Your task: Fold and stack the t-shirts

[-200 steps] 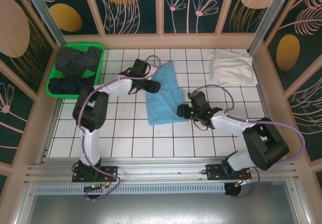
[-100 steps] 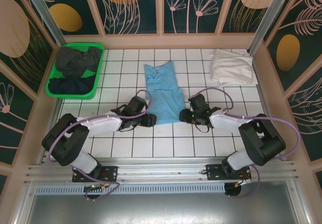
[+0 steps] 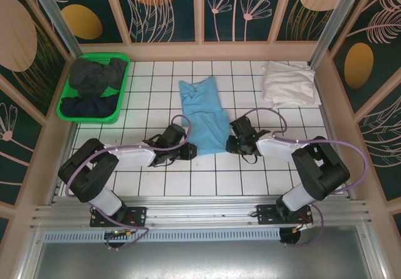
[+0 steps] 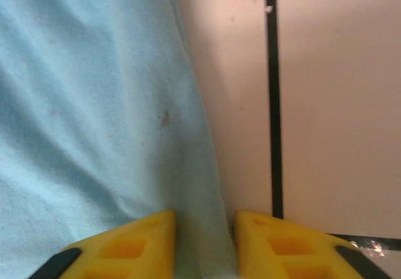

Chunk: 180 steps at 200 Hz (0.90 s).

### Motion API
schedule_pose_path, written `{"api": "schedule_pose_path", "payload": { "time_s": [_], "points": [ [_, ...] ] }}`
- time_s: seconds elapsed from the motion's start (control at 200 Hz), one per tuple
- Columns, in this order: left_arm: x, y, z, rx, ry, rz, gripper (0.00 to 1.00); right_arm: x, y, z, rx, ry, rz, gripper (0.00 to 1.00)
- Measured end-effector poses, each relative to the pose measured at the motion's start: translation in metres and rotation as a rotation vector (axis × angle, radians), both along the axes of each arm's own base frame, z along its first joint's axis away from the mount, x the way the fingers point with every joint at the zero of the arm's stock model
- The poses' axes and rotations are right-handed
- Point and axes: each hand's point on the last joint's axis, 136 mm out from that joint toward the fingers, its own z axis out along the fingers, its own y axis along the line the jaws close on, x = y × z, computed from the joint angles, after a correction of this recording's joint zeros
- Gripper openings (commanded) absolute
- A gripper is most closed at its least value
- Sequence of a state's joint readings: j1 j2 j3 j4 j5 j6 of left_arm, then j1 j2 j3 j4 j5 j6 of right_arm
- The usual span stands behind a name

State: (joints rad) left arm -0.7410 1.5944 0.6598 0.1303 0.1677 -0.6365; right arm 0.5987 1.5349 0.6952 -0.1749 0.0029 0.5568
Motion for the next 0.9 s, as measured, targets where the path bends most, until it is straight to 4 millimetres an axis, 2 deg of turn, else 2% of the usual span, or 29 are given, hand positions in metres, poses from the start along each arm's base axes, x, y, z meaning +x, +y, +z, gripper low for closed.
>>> {"api": "schedule_pose_path", "payload": {
  "time_s": [0.105, 0.15, 0.25, 0.34, 0.42, 0.51, 0.651, 0.776, 0.901],
  "points": [
    [-0.001, 0.001, -0.001, 0.011, 0.002, -0.009, 0.06, 0.003, 0.005, 0.002, 0.008, -0.013, 0.010, 0.00],
    [-0.002, 0.002, -0.001, 0.010, 0.007, -0.009, 0.00, 0.004, 0.009, 0.004, 0.014, -0.022, 0.024, 0.00],
    [-0.005, 0.003, 0.003, 0.014, 0.002, -0.024, 0.00, 0.000, 0.013, 0.006, 0.015, -0.021, 0.036, 0.00],
    [-0.007, 0.004, 0.019, -0.004, -0.019, -0.030, 0.00, -0.008, 0.016, 0.016, 0.020, -0.026, 0.056, 0.00],
    [-0.009, 0.005, 0.043, -0.038, -0.056, -0.035, 0.00, -0.014, 0.022, 0.041, 0.057, -0.070, 0.076, 0.00],
    [-0.011, 0.007, 0.078, -0.092, -0.119, -0.033, 0.00, -0.017, 0.029, 0.080, 0.126, -0.150, 0.090, 0.00],
    [-0.009, 0.014, 0.125, -0.147, -0.220, -0.006, 0.00, -0.008, 0.040, 0.133, 0.221, -0.257, 0.089, 0.00],
    [0.007, 0.020, 0.149, -0.125, -0.281, 0.048, 0.00, 0.013, 0.055, 0.165, 0.249, -0.311, 0.096, 0.00],
    [0.041, 0.032, 0.164, -0.110, -0.320, 0.121, 0.00, 0.044, 0.069, 0.183, 0.253, -0.341, 0.100, 0.00]
  ]
}}
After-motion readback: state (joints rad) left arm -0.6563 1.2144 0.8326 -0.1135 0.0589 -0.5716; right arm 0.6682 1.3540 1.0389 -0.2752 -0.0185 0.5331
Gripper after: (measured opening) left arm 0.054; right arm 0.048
